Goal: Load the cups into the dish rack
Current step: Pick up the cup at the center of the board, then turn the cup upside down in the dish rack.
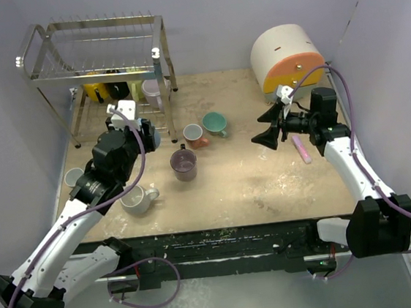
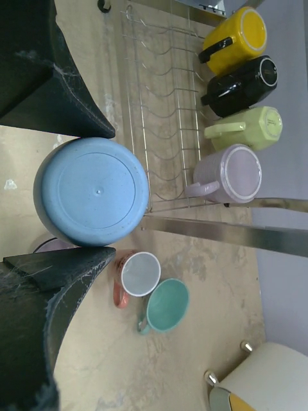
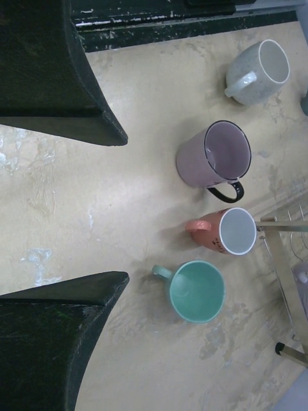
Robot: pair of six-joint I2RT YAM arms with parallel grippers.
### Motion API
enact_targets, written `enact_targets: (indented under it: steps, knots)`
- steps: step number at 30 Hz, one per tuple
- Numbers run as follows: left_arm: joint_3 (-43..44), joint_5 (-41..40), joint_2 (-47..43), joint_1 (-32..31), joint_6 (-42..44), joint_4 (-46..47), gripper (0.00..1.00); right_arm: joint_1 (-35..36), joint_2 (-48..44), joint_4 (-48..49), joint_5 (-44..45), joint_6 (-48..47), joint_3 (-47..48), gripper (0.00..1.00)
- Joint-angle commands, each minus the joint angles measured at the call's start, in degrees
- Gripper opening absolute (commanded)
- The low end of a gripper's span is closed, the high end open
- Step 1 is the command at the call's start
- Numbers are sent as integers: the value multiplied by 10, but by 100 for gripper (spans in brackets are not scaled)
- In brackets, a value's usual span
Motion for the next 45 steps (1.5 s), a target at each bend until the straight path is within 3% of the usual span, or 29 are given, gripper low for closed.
enact_targets:
  steps: [1, 12, 29, 38, 45]
  knots:
    - [-1, 25, 21, 34, 42, 66, 0, -6, -15, -6, 7, -23, 4, 80]
    - [-62, 127, 79, 169, 24, 206, 0, -9, -9, -14, 8, -30, 10, 80]
    - [-131, 239, 205, 348, -139, 449, 0, -10, -11, -18, 7, -33, 10, 80]
    - [-99, 244, 266, 399, -233, 471, 0, -10, -10, -19, 9, -34, 10, 80]
    - [-58, 209, 329, 405, -199, 475, 0, -10, -9, -21, 14, -34, 10, 80]
